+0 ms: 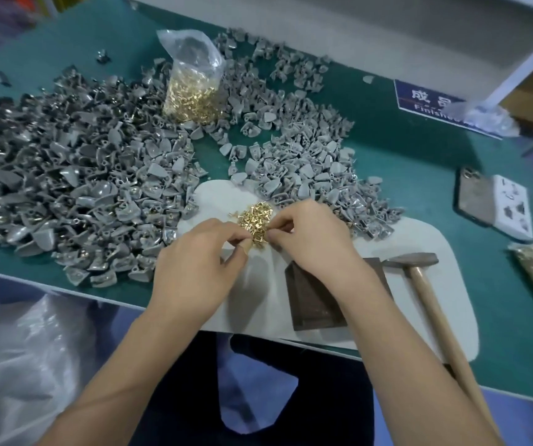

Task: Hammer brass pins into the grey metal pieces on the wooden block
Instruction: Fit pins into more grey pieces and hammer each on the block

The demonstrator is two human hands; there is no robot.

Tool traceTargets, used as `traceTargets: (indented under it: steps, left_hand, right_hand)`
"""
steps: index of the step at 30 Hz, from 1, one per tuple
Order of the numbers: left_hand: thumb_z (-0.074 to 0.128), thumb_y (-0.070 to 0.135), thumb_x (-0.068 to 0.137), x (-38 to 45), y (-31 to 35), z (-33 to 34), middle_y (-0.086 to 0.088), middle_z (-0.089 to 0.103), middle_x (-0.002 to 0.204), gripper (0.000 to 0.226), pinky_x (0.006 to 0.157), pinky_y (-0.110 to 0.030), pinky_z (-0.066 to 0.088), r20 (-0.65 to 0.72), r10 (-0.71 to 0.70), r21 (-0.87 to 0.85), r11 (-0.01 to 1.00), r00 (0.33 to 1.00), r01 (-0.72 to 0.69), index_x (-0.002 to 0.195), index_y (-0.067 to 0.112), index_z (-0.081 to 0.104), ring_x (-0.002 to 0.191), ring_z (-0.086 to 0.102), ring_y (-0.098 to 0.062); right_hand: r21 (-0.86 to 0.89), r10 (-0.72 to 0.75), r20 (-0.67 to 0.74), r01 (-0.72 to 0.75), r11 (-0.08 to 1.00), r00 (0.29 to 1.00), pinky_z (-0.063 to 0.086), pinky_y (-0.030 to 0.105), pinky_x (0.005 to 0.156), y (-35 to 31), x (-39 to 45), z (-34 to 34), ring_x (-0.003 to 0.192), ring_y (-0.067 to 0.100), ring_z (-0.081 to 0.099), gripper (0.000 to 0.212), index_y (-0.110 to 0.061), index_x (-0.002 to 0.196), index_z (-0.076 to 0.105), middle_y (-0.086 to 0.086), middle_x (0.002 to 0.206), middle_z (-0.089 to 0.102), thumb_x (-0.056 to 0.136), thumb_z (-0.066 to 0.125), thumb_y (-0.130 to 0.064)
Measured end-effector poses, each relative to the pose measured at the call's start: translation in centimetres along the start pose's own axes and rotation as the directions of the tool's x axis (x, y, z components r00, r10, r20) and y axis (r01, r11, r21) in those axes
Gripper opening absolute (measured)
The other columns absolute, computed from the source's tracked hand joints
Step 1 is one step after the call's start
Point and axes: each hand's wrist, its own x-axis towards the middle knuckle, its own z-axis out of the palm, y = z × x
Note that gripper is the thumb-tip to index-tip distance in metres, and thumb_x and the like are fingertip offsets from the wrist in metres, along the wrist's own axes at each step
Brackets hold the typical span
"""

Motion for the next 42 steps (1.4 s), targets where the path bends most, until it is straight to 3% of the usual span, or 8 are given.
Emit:
traceTargets:
  steps: [7, 13, 19, 23, 26, 31, 34, 42]
  left_hand:
    - [0.062, 0.043, 0.092, -0.3, 0.4, -0.3, 0.022, 0.062, 0.095, 0.008, 0.064, -0.031, 0.047, -0.017, 0.017, 0.0, 1.0, 1.0, -0.017, 0.098, 0.045, 0.066, 0.073, 0.05, -0.003]
    - [0.062, 0.037, 0.09, 0.4, 1.7, 0.1, 0.022, 0.062, 0.093, 0.011, 0.06, -0.024, 0.042, -0.012, 0.076, -0.004, 0.997, 0.997, -0.076, 0.096, 0.045, 0.066, 0.079, 0.05, 0.013]
    - [0.06, 0.037, 0.09, 2.2, 2.4, 0.7, 0.018, 0.063, 0.094, 0.013, 0.065, -0.033, 0.049, -0.044, 0.095, 0.052, 0.994, 0.994, -0.093, 0.1, 0.044, 0.065, 0.074, 0.053, -0.009]
    - [0.061, 0.037, 0.092, 5.4, 3.0, 0.7, 0.02, 0.066, 0.1, 0.011, 0.074, -0.036, 0.052, -0.077, 0.097, 0.068, 0.993, 0.992, -0.091, 0.099, 0.04, 0.068, 0.093, 0.062, -0.013]
    - [0.063, 0.033, 0.094, 7.9, 3.2, 0.8, 0.018, 0.065, 0.101, 0.013, 0.072, -0.032, 0.048, -0.009, 0.156, 0.117, 0.981, 0.988, -0.154, 0.103, 0.04, 0.069, 0.092, 0.059, -0.01]
    - [0.066, 0.027, 0.093, 10.6, 3.6, 1.6, 0.013, 0.061, 0.117, 0.031, 0.082, -0.035, 0.049, 0.241, 0.236, 0.195, 0.938, 0.941, -0.285, 0.122, 0.036, 0.064, 0.109, 0.059, -0.014]
    - [0.065, 0.033, 0.094, 11.3, 3.8, 2.3, 0.01, 0.056, 0.12, 0.036, 0.081, -0.035, 0.048, 0.297, 0.266, 0.24, 0.909, 0.917, -0.341, 0.129, 0.039, 0.061, 0.108, 0.058, -0.016]
    - [0.067, 0.041, 0.093, 11.6, 4.0, 2.4, 0.014, 0.051, 0.104, 0.014, 0.06, -0.028, 0.035, 0.309, 0.341, 0.286, 0.857, 0.888, -0.429, 0.106, 0.046, 0.068, 0.084, 0.049, -0.008]
  right_hand:
    - [-0.073, 0.004, 0.075, 0.002, 0.997, 0.997, 0.046, 0.033, 0.072, -0.7, 0.1, 0.1, 0.083, 0.02, 0.066, 0.025, -0.024, 0.079, 0.075, -0.005, 0.077, 0.07, 0.097, 0.065, -0.037]
    - [0.005, -0.038, 0.12, 0.037, 0.999, 0.992, 0.047, 0.031, 0.071, -0.6, -0.5, -0.6, 0.086, 0.019, 0.065, 0.011, -0.03, 0.082, 0.074, -0.004, 0.087, 0.07, 0.093, 0.072, -0.029]
    - [-0.046, -0.069, 0.132, 0.076, 0.996, 0.989, 0.059, 0.043, 0.08, -0.8, 0.0, -0.6, 0.086, 0.028, 0.069, 0.009, -0.016, 0.088, 0.075, 0.007, 0.09, 0.071, 0.088, 0.067, -0.012]
    - [-0.062, -0.07, 0.129, 0.079, 0.995, 0.989, 0.049, 0.033, 0.064, -0.4, 0.2, -0.1, 0.077, 0.029, 0.064, 0.013, -0.015, 0.078, 0.063, 0.002, 0.075, 0.062, 0.084, 0.07, -0.024]
    - [0.025, -0.075, 0.097, 0.073, 0.997, 0.992, 0.034, 0.03, 0.052, 0.2, 0.2, -0.1, 0.064, 0.025, 0.054, 0.034, -0.019, 0.062, 0.048, -0.003, 0.062, 0.05, 0.081, 0.074, -0.029]
    - [0.207, -0.091, 0.044, 0.08, 0.975, 0.995, 0.049, 0.03, 0.061, 2.3, -0.2, -1.8, 0.068, 0.017, 0.065, 0.012, -0.013, 0.076, 0.073, 0.001, 0.072, 0.069, 0.086, 0.07, -0.019]
    - [0.403, 0.001, -0.051, 0.019, 0.915, 0.999, 0.056, 0.03, 0.059, 4.2, -0.8, -3.0, 0.062, 0.014, 0.067, 0.012, -0.021, 0.083, 0.069, -0.005, 0.072, 0.069, 0.091, 0.065, -0.013]
    - [0.645, 0.157, -0.175, -0.007, 0.764, 0.972, 0.048, 0.019, 0.051, 7.8, -3.6, -3.6, 0.048, 0.009, 0.061, 0.013, -0.025, 0.095, 0.075, -0.007, 0.065, 0.068, 0.101, 0.063, -0.02]
